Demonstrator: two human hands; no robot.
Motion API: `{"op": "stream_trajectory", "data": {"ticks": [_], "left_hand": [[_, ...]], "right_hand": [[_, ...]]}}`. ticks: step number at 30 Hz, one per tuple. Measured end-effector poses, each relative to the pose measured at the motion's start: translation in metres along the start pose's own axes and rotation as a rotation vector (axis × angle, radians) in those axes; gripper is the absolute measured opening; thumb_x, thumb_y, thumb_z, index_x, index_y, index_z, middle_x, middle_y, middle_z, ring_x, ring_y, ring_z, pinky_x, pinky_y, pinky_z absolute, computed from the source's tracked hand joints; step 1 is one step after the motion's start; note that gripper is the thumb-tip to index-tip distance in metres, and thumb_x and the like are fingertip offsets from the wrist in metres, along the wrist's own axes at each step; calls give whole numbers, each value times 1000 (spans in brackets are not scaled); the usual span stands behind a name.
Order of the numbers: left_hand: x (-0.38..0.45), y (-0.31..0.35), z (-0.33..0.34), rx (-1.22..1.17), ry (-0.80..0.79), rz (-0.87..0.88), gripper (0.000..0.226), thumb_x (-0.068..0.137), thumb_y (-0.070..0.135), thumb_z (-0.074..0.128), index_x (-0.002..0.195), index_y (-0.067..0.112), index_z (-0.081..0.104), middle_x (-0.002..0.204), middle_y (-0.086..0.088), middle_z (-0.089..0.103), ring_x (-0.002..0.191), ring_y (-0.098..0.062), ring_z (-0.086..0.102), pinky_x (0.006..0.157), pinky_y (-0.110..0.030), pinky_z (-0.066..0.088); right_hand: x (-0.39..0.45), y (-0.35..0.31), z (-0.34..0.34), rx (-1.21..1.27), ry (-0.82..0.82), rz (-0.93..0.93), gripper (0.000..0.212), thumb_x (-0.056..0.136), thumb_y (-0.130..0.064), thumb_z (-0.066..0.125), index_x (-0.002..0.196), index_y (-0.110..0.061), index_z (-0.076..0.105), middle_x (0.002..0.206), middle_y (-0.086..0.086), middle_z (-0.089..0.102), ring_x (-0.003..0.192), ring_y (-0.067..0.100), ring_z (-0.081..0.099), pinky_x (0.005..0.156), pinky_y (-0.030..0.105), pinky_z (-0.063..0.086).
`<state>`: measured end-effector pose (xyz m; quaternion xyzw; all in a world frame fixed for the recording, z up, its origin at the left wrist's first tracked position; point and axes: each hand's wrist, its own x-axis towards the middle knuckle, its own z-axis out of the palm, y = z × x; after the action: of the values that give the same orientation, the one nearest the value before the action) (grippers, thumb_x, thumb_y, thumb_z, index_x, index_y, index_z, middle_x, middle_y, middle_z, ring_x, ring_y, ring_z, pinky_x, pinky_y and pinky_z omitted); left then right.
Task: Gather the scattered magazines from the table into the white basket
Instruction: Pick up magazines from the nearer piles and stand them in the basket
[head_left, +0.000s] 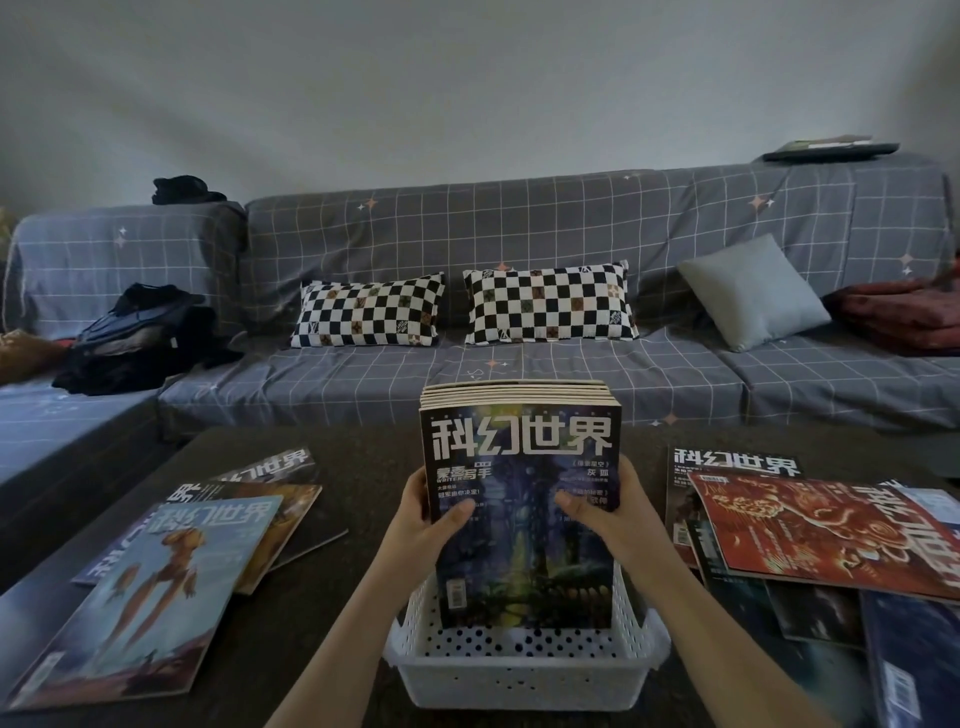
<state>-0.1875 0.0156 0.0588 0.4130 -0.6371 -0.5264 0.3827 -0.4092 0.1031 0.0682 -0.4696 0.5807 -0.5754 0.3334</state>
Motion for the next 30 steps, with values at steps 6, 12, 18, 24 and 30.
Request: {"op": "stream_trajectory", "data": {"ticks": [6,12,18,24,30], "left_hand": [[8,-5,6,95,49,25,64,90,14,63,144,22,29,116,15,57,108,-7,55,92,-26,44],[7,-6,5,39,87,21,53,89,14,65,134,33,43,116,15,63,110,-10,60,95,-36,51],[7,-4,5,41,72,-3,54,90,16,63,139,25,41,121,9,62,113,-12,59,97,-36,50],[-3,-3,7,166,103,16,74,89,19,66,149,29,23,137,8,50,125,-12,48,102,-32,42],[-20,0,4,274,181,41,89,88,33,66,153,31,6,154,-1,25,137,-20,34,99,-29,33]], "right_hand": [[6,11,5,-96,13,19,74,78,-21,74,136,-29,29,107,-19,56,89,-8,51,68,10,37],[9,13,8,-85,71,1,72,78,-14,74,136,-28,32,107,-20,58,91,-11,52,69,11,38],[9,15,4,-141,45,17,71,79,-21,73,136,-27,31,105,-23,55,98,0,56,75,13,39],[5,16,7,-179,93,33,72,79,-20,73,137,-28,31,112,-15,56,103,8,55,69,9,38],[-21,6,16,-314,359,-84,87,77,-23,76,145,-20,22,146,5,31,135,20,27,105,35,28]]}}
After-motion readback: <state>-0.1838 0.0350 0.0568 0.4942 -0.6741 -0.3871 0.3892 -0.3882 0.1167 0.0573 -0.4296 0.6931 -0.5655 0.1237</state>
